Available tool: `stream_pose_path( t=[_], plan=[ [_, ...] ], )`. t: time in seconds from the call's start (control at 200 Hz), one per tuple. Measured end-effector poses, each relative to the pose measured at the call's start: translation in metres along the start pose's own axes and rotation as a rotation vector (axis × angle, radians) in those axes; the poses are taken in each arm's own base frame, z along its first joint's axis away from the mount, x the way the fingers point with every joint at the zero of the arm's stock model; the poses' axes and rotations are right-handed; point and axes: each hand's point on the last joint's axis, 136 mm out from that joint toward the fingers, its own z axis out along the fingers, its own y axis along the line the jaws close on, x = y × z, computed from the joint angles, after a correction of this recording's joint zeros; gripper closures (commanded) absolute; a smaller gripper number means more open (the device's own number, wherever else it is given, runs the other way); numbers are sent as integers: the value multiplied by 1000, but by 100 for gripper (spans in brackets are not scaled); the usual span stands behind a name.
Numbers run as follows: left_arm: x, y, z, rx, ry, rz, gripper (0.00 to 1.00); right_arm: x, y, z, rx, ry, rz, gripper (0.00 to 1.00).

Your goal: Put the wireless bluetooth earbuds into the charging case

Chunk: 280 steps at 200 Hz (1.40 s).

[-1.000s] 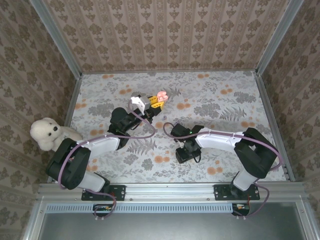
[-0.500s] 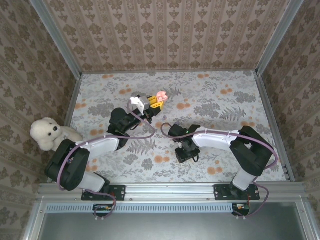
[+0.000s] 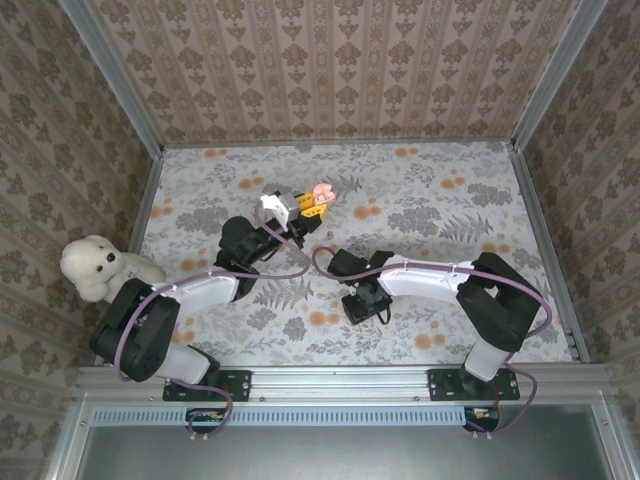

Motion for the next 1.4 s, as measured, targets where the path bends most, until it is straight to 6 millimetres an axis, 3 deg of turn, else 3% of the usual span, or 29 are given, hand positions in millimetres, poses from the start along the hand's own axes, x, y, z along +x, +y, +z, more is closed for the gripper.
stream_pose_path(
  t=[0.53, 1.4],
  plan=[
    [0, 0, 0, -1, 0, 0, 100, 1, -2, 1, 43, -9, -22, 60],
    [0, 0, 0, -1, 0, 0, 100, 9, -4, 2, 128, -5, -74, 71]
  ],
)
